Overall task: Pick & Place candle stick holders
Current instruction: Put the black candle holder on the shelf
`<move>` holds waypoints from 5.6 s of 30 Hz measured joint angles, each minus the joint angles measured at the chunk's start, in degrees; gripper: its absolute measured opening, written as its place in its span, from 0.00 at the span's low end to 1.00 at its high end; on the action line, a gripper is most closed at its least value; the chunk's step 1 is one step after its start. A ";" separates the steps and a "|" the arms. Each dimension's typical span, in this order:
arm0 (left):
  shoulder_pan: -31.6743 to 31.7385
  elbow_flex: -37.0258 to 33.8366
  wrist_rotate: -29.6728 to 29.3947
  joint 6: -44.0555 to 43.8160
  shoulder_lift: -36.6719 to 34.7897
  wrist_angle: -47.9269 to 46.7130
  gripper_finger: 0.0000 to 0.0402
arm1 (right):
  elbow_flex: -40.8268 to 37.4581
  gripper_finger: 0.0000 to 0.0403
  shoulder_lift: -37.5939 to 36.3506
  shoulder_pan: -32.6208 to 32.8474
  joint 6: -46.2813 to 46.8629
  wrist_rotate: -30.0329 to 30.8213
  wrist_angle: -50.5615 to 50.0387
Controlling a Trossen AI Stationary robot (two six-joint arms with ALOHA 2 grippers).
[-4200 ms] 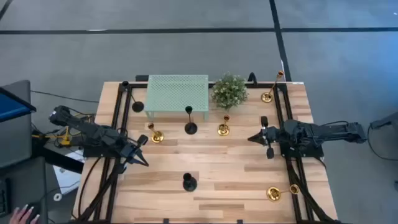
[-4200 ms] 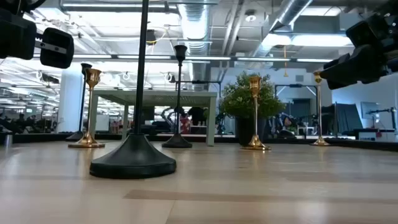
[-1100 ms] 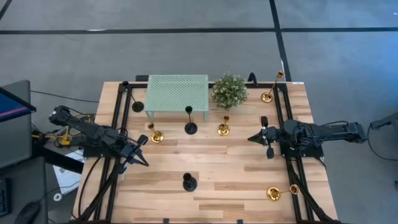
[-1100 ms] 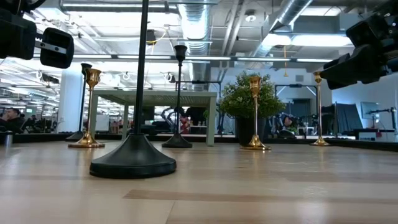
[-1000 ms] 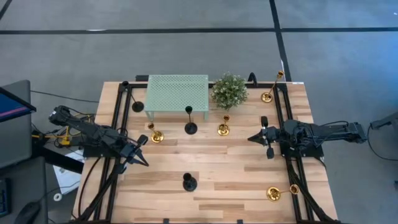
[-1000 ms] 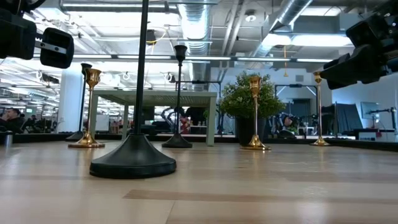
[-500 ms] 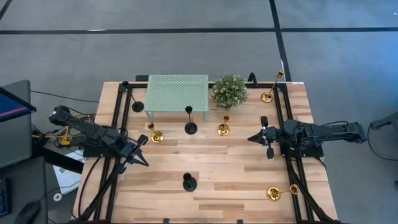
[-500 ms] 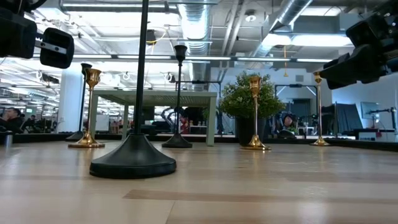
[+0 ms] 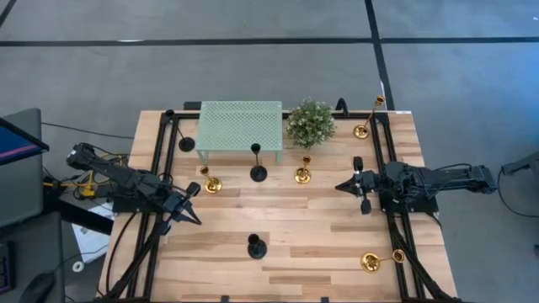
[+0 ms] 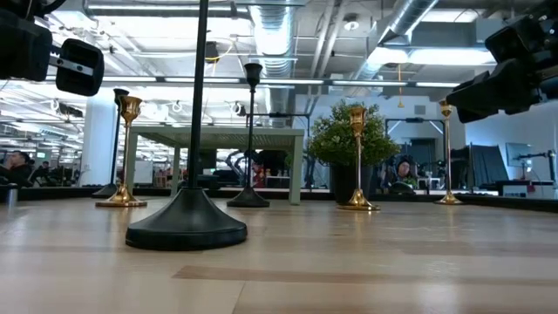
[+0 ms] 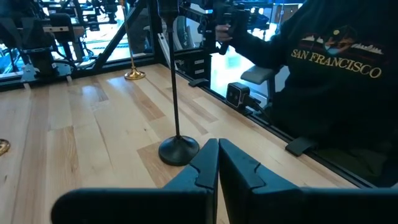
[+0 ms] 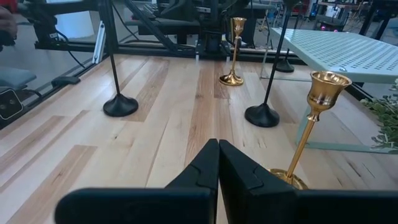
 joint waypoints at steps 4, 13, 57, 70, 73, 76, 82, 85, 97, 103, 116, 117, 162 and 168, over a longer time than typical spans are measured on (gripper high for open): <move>0.01 -0.01 0.00 -0.01 0.00 0.29 0.03 | 0.02 0.00 0.00 -0.04 0.00 0.01 0.02; 0.02 0.00 0.00 0.00 0.00 1.59 0.03 | 0.10 0.00 0.01 -0.07 0.00 0.00 0.07; -10.56 12.01 -44.27 -22.08 16.63 -2.38 0.01 | 0.18 0.00 0.02 -0.04 0.02 4.74 5.92; -14.42 25.94 -65.97 -5.59 17.49 -17.02 0.01 | 0.17 0.00 0.02 -0.07 0.04 7.80 5.99; -14.49 25.94 -69.54 -7.87 14.40 -23.03 0.01 | 0.17 0.00 0.02 -0.07 0.02 7.80 6.01; -14.50 25.94 -69.67 -7.93 10.80 -24.30 0.01 | 0.17 0.00 0.02 -0.07 0.02 7.80 6.01; -14.47 25.94 -69.72 -7.67 1.54 -24.76 0.01 | 0.18 0.00 0.02 -0.07 -0.40 7.80 6.01; -14.46 25.96 -69.91 -7.42 -2.09 -24.77 0.01 | 0.17 0.00 0.02 -0.05 -0.45 8.12 5.99; -13.82 26.33 -70.25 -5.46 2.67 -24.42 0.01 | 0.20 0.00 -0.02 -0.09 -0.50 10.64 5.72; -13.82 26.34 -70.29 -5.56 7.36 -24.21 0.01 | 0.20 0.00 -0.02 -0.09 -0.57 10.73 5.84; -13.82 26.34 -71.56 -3.71 19.76 -22.68 0.01 | 0.20 0.00 -0.02 -0.09 -0.57 10.75 5.95; -13.82 26.34 -71.58 -3.18 20.30 -22.58 0.01 | 0.20 0.00 -0.02 -0.09 -0.57 10.74 5.95; -1.38 26.38 -98.25 6.95 11.61 -13.99 0.01 | 0.20 0.00 -0.02 -0.11 -0.61 10.80 5.99; 2.75 26.43 -91.13 10.26 5.21 -14.01 0.01 | 0.20 0.00 -0.02 -0.11 -0.75 10.82 5.99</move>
